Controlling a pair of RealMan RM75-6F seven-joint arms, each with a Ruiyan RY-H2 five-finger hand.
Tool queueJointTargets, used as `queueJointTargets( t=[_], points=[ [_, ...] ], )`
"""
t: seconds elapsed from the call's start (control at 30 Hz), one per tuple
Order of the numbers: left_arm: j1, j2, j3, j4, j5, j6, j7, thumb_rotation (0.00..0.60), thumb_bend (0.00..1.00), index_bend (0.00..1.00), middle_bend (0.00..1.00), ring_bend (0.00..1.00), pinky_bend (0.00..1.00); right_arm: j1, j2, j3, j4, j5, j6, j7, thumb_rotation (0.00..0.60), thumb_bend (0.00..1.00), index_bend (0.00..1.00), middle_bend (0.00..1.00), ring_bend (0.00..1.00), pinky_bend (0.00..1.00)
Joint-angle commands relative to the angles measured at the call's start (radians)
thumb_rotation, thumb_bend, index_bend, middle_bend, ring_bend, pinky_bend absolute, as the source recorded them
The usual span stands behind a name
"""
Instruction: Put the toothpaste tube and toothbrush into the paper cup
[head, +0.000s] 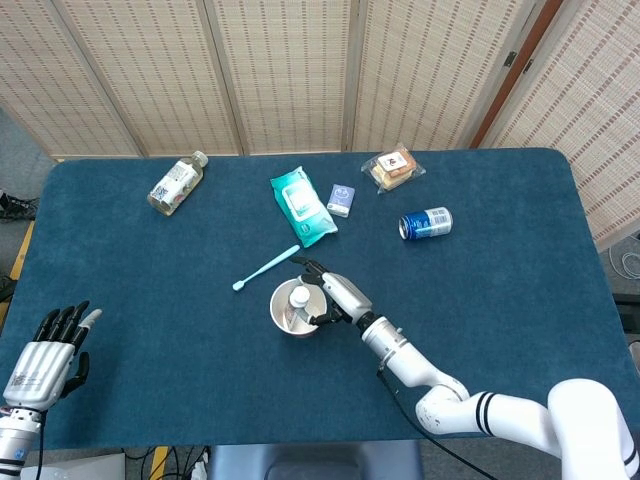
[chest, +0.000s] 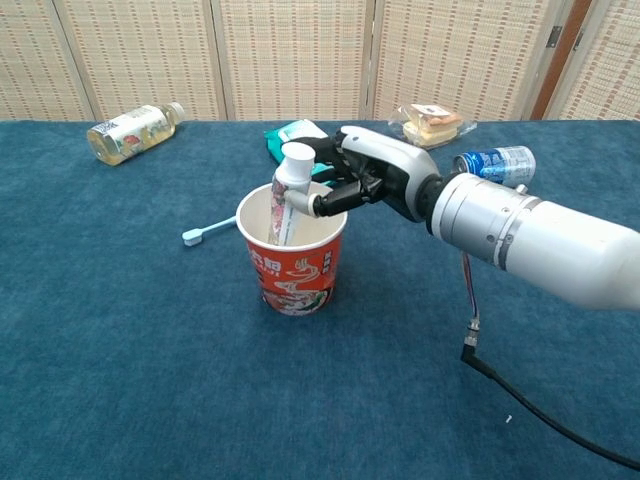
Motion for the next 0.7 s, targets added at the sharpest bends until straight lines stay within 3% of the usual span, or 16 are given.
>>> queueJointTargets(
  t=[0.03, 0.27, 0.7],
  points=[
    [0.001, 0.000, 0.001, 0.000, 0.000, 0.000, -0.001, 0.600, 0.66, 0.07, 0.00, 0.00, 0.00, 0.001, -0.006, -0.007, 0.011, -0.008, 0.001, 0.008, 0.600, 0.33, 0.72, 0.09, 0.00, 0.11],
    [0.002, -0.003, 0.001, 0.003, -0.001, -0.001, 0.000, 0.600, 0.66, 0.07, 0.00, 0.00, 0.00, 0.000, -0.001, -0.019, 0.016, -0.029, 0.012, 0.018, 0.600, 0.31, 0.72, 0.08, 0.00, 0.11],
    [-0.002, -0.011, 0.002, 0.005, 0.000, -0.011, 0.003, 0.600, 0.66, 0.07, 0.00, 0.00, 0.00, -0.016, 0.029, -0.030, -0.011, -0.037, 0.038, 0.014, 0.600, 0.28, 0.61, 0.07, 0.00, 0.11]
  ],
)
